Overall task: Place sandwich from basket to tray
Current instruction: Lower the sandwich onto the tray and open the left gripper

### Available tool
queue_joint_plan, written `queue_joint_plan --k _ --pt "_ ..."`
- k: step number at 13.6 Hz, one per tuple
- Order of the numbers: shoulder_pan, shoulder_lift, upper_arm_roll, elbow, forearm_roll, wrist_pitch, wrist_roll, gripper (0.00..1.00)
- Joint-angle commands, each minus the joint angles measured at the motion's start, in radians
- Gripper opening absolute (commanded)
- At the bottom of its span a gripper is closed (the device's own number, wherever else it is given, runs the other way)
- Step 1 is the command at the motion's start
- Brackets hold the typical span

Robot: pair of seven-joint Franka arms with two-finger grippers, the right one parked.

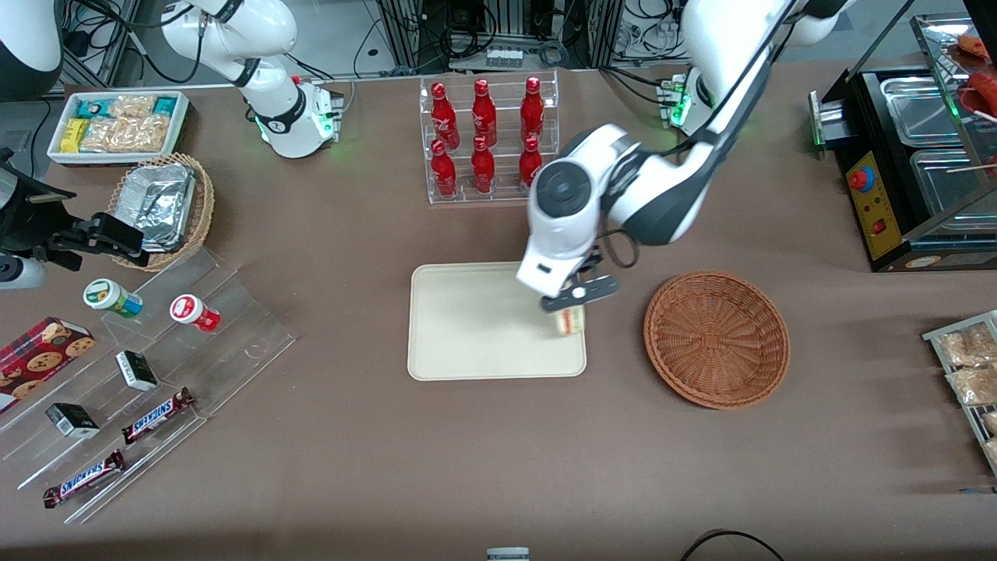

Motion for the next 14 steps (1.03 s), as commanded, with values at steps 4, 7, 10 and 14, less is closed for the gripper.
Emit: queue_joint_plan --k 4,7,10,14 --pt "-0.107 0.144 0.009 0.121 0.032 0.098 -0.013 0.0" --pt "-0.138 0.183 0.01 0.121 0.033 0.173 -0.001 0.0" --pt "-0.145 0.205 0.014 0.118 0.042 0.175 -0.01 0.0" --pt "-0.142 0.216 0.014 0.117 0.062 0.175 -0.01 0.92"
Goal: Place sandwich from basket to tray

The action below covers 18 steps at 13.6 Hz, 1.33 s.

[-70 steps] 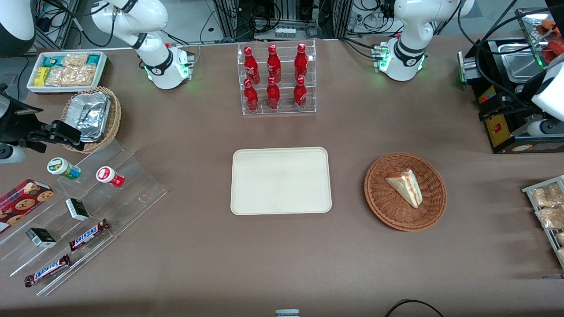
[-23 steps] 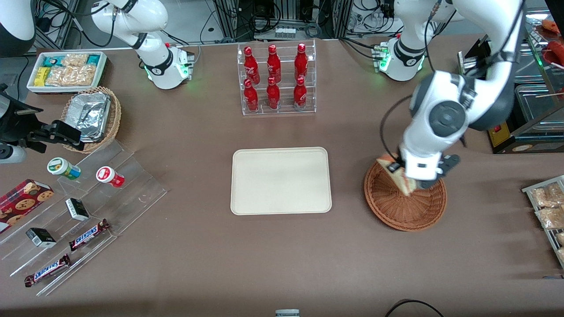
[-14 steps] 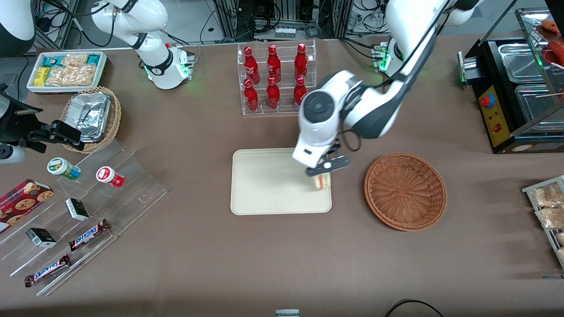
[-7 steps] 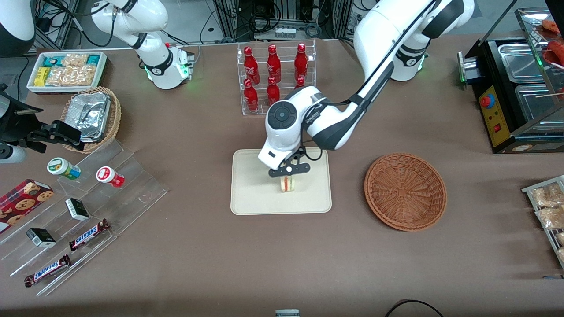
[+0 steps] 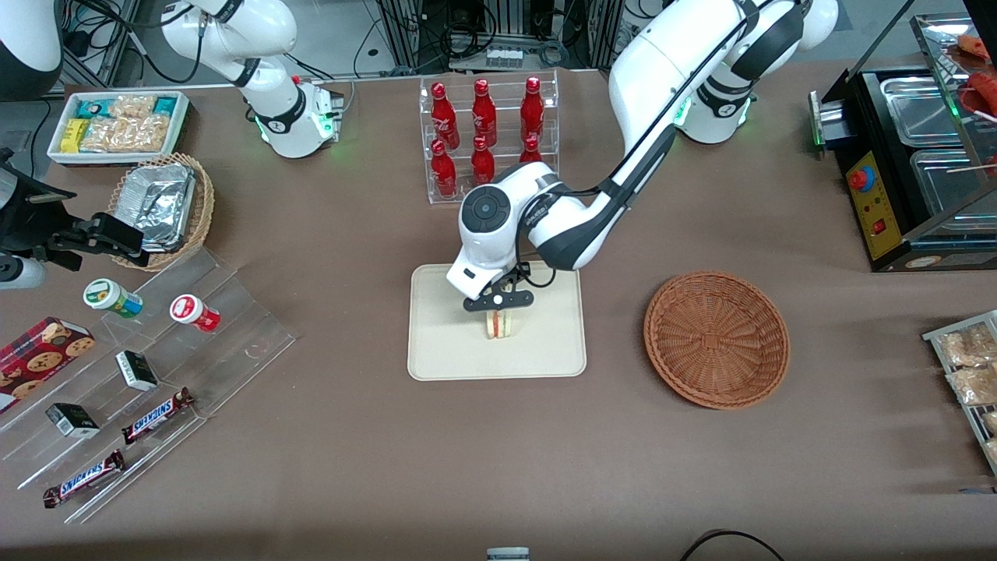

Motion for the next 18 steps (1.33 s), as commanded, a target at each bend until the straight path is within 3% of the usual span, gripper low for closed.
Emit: queue_joint_plan --k 1,4,6,12,18 --pt "-0.003 0.004 0.009 0.031 0.014 -0.006 -0.014 0.98" --pt "0.024 -0.059 0.007 0.033 0.0 -0.044 -0.015 0.99" --pt "0.062 -0.141 0.009 0.034 -0.055 -0.152 -0.017 0.99" --pt "0.288 -0.408 0.007 -0.002 -0.081 -0.476 0.014 0.99" --pt "0.587 -0.585 0.007 -0.071 -0.084 -0.639 0.482 0.99"
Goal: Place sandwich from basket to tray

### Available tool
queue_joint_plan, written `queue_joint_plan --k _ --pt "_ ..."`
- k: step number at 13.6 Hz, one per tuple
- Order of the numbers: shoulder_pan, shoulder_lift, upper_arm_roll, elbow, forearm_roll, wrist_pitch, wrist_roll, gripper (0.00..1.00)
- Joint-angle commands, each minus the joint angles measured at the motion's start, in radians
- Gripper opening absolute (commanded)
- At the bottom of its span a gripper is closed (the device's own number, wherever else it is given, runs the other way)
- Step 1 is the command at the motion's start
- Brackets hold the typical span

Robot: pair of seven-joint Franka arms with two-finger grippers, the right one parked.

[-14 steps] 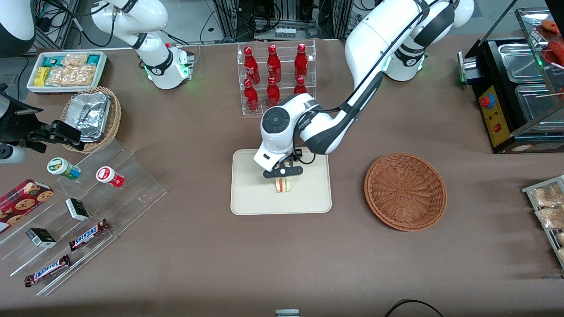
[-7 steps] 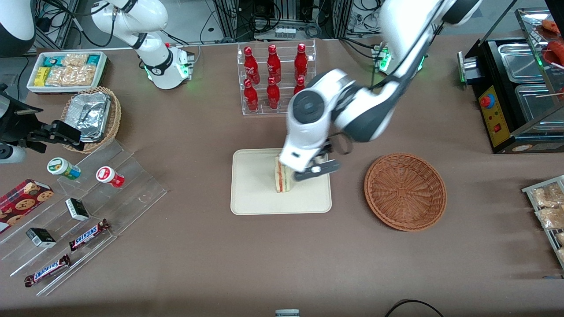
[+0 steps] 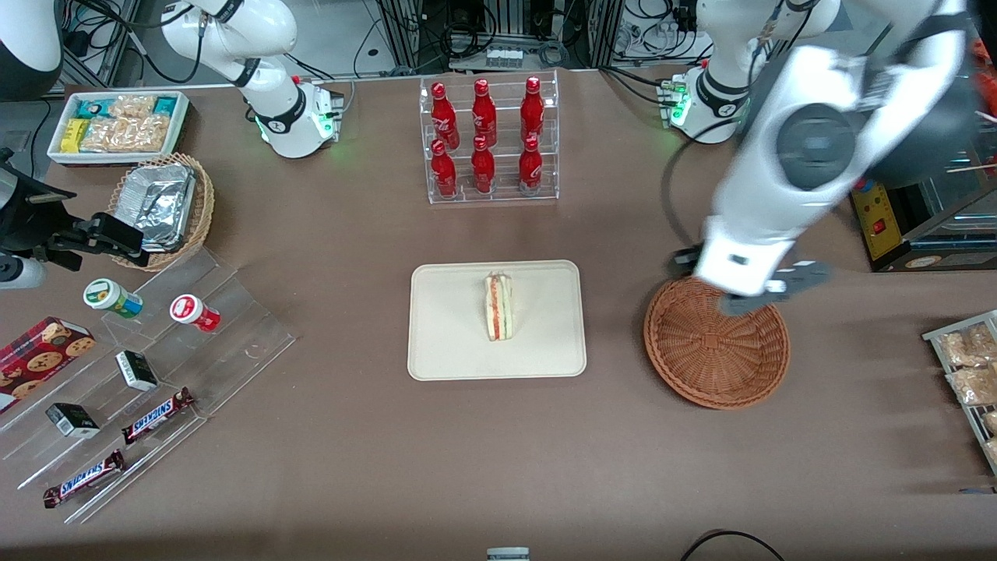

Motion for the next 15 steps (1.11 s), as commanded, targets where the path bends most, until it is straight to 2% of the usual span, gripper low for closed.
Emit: queue_joint_plan --k 1,5,7,9,12,15 --pt "0.112 -0.096 -0.01 -0.078 -0.021 -0.027 0.191 0.99" --pt "0.185 -0.184 0.008 -0.141 -0.048 -0.029 0.392 0.99" --pt "0.176 -0.23 0.092 -0.165 -0.105 -0.029 0.5 0.99" --pt "0.171 -0.277 0.158 -0.199 -0.116 -0.027 0.595 0.99" --pt "0.137 -0.271 0.231 -0.185 -0.128 -0.029 0.598 0.99" --pt "0.137 -0.245 0.232 -0.159 -0.148 -0.035 0.601 0.99"
